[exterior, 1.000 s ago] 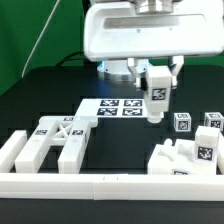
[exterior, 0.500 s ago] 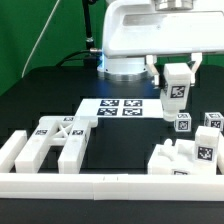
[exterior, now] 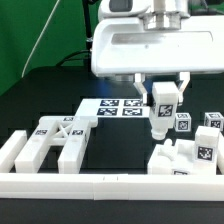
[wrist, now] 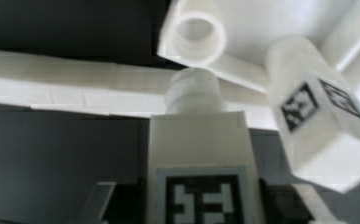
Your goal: Assemble chair
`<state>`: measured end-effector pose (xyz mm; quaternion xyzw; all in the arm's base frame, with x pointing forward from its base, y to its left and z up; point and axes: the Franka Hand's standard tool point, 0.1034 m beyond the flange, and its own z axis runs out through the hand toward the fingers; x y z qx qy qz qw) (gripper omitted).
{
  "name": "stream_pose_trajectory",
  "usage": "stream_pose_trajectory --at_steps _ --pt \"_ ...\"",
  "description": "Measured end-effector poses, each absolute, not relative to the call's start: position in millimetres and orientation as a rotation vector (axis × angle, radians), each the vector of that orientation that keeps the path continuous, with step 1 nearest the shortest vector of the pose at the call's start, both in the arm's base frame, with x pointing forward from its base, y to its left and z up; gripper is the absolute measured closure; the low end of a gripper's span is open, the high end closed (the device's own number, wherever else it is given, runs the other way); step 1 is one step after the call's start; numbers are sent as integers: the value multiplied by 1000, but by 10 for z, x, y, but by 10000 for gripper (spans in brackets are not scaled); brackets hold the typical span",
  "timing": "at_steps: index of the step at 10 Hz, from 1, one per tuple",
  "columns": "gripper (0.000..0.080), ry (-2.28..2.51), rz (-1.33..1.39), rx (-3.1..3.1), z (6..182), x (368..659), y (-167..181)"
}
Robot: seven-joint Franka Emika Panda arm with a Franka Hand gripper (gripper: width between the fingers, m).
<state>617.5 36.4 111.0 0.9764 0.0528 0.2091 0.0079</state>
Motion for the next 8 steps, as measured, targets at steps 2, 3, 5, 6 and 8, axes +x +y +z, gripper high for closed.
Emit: stream_pose_trajectory --at_steps 2,3,5,6,8 --pt "515 158 650 3045 1009 6196 313" --pt "515 150 647 3048 968 6213 331" --pt "515 156 638 3049 896 6239 371" --pt "515 158 637 3049 869 6254 378" --pt "515 163 616 3051 780 6220 389"
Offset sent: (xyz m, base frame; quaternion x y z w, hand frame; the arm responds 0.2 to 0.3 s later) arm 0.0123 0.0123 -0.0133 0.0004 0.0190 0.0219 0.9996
